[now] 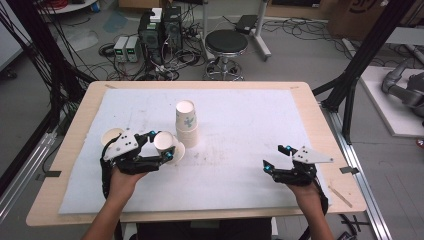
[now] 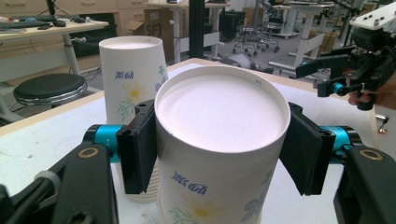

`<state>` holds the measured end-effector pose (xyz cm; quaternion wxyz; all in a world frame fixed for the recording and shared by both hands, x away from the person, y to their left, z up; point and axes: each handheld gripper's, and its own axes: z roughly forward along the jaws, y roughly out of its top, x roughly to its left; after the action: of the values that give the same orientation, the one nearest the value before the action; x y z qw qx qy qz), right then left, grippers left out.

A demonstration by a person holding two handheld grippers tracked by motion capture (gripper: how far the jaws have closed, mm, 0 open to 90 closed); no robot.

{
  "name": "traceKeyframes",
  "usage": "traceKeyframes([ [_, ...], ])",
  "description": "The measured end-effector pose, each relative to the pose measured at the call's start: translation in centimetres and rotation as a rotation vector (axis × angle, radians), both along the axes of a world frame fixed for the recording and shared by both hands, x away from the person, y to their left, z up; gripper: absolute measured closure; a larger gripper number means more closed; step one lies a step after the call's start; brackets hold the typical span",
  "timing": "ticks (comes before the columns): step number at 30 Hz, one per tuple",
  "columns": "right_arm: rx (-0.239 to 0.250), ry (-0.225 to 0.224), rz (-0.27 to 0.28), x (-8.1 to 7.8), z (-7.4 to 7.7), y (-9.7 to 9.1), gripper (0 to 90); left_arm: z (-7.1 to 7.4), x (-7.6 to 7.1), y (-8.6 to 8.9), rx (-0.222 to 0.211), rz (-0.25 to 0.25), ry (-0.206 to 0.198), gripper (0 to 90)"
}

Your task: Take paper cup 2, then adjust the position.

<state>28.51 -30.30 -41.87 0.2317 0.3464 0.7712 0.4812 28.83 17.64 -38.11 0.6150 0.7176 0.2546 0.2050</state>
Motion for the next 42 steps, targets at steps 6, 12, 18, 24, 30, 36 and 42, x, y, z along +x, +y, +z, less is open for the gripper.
traceKeyframes([
  [6, -0.007, 0.001, 0.005, 0.1, 0.0, 0.1, 21.4, -0.9, 0.0, 0.1, 0.012, 0.005, 0.014, 35.0],
  [12, -0.013, 0.01, 0.02, 0.0, -0.1, 0.3, 21.4, -1.8, 0.3, 0.0, 0.016, -0.005, 0.024, 35.0],
  [18, -0.005, 0.013, 0.022, -0.2, -0.1, 0.1, 21.4, -2.5, 0.8, -0.6, 0.019, -0.027, 0.049, 34.9],
  [24, -0.005, 0.015, 0.028, -0.3, -0.1, 0.1, 21.4, -2.3, 0.6, -1.2, 0.019, -0.046, 0.046, 35.0],
  [30, 0.002, 0.014, 0.037, -0.6, 0.0, 0.0, 21.4, -2.4, 0.7, -1.9, 0.02, -0.074, 0.052, 34.9],
  [36, 0.015, 0.019, 0.06, -0.5, 0.2, 0.5, 21.4, -2.8, 0.5, -2.2, 0.012, -0.109, 0.072, 34.7],
  [42, 0.016, 0.037, 0.136, -0.5, 0.4, 1.8, 21.3, -2.8, 0.1, -3.2, 0.022, -0.143, 0.079, 34.7],
])
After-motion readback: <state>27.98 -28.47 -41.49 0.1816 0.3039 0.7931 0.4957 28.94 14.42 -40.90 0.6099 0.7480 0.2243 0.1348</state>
